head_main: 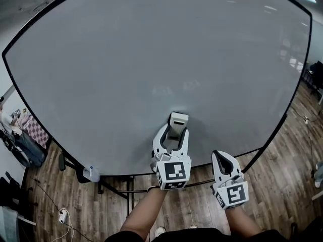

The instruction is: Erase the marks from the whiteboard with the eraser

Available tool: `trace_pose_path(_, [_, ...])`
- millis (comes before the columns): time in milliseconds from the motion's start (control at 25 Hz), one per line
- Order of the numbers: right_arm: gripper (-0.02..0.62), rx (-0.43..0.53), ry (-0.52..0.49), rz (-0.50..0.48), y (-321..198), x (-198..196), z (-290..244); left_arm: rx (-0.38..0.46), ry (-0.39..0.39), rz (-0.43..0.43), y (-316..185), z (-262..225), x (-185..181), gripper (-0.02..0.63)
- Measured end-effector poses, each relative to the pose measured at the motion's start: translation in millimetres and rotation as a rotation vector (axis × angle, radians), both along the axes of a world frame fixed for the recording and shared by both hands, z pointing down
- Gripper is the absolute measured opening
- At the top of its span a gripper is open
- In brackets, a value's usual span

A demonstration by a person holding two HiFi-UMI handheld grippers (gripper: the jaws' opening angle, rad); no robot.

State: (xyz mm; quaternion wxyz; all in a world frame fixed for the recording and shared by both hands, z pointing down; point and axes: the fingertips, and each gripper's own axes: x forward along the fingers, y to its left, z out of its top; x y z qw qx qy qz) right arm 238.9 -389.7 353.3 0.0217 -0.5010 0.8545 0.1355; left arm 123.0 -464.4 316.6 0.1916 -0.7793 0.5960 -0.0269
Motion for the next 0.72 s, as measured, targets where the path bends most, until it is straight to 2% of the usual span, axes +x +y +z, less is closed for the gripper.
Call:
trace_pose_path(320, [0.018, 0.022, -0.019, 0.033, 13.0, 15.9, -10.5, -0.029, -0.096, 0.067, -5.2, 28.4, 44.7, 0.239])
trace_pose_path(560, [0.018, 0.017, -0.033, 0.077, 21.8, 34.7, -10.2, -0.065, -0.178, 0.106, -5.9, 45.2, 63.5, 0.239])
trace_pose_path(720, [0.018, 0.011, -0.04, 0.093, 21.8, 38.8, -9.5, -0.085, -0.182, 0.121, -7.4, 51.3, 67.0, 0.239])
